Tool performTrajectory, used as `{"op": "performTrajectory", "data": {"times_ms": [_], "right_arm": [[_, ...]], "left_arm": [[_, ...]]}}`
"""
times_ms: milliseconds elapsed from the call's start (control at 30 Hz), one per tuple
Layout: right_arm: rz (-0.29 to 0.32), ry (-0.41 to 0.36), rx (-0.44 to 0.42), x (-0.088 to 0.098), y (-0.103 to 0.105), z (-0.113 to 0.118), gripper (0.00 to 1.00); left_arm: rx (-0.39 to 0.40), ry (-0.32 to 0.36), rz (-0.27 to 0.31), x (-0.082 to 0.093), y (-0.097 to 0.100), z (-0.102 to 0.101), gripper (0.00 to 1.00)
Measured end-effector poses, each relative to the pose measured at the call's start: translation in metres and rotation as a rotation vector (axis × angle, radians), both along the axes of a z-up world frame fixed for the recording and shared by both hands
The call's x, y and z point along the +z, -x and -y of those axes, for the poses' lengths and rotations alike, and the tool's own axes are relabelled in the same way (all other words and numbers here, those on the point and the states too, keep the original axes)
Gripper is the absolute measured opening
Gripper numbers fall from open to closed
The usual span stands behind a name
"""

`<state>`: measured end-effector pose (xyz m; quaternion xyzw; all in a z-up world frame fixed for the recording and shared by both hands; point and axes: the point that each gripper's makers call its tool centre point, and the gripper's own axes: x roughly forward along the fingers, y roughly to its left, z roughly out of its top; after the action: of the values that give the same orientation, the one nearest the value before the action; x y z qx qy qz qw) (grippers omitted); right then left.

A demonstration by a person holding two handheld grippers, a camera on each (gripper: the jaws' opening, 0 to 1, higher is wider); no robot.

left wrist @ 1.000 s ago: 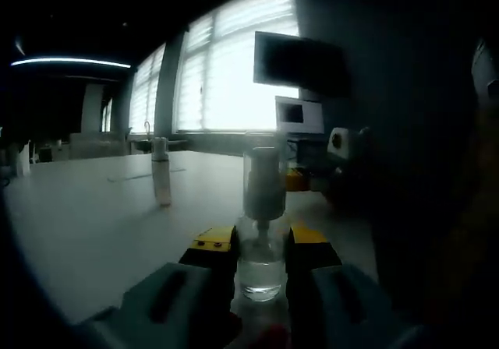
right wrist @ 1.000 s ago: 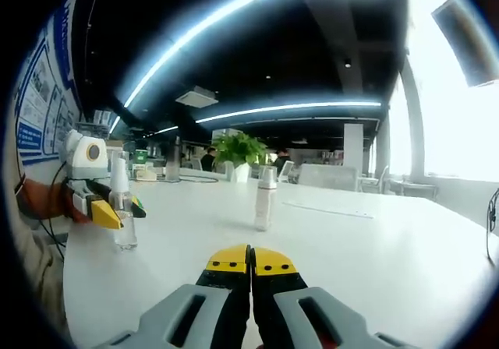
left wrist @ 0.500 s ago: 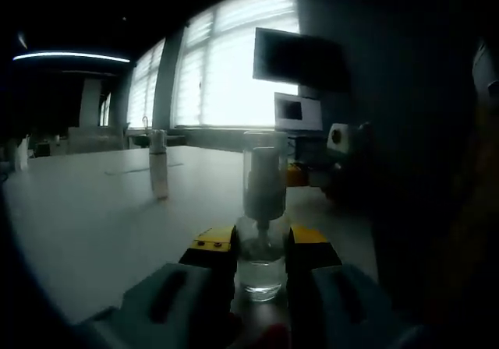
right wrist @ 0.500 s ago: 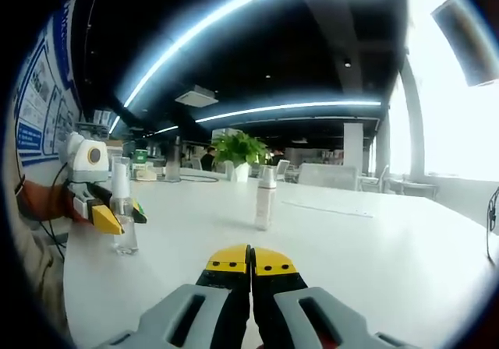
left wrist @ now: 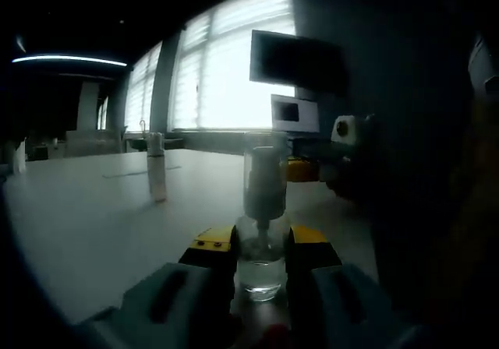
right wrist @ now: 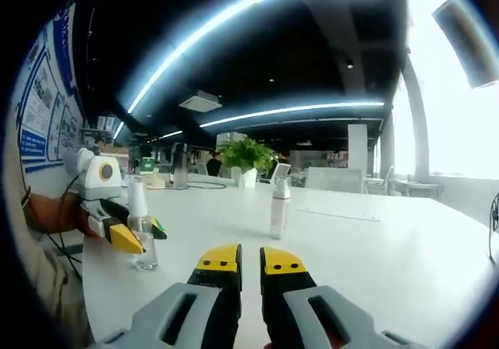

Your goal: Clamp pump bottle remove cover press pump head put on cover

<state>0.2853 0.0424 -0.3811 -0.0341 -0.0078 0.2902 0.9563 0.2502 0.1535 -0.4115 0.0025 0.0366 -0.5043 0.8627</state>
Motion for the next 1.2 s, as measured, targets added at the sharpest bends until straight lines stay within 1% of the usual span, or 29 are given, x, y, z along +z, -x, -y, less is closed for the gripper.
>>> {"op": "performTrajectory", "data": {"times_ms": [267, 367, 667, 933, 1200], "right_arm": [[0.006, -0.007, 0.032, 0.019, 0.010, -0.014, 0.07], [0.011, 0.000, 0.040, 0.024, 0.013, -0.017, 0.08], [0.016, -0.018, 0.090, 0.040, 0.024, -0.034, 0.11], [0.024, -0.041, 0.165, 0.058, 0.039, -0.061, 0.13], [0.040, -0.030, 0.221, 0.069, 0.048, -0.081, 0.14]], "left_arm": [[0.003, 0.003, -0.002, 0.000, -0.002, 0.000, 0.16], [0.005, 0.006, -0.007, 0.000, -0.003, -0.001, 0.16], [0.007, 0.007, -0.008, 0.000, -0.005, -0.003, 0.16], [0.006, 0.009, -0.011, -0.001, -0.005, -0.003, 0.16], [0.007, 0.011, -0.014, -0.001, -0.007, -0.004, 0.16]]}}
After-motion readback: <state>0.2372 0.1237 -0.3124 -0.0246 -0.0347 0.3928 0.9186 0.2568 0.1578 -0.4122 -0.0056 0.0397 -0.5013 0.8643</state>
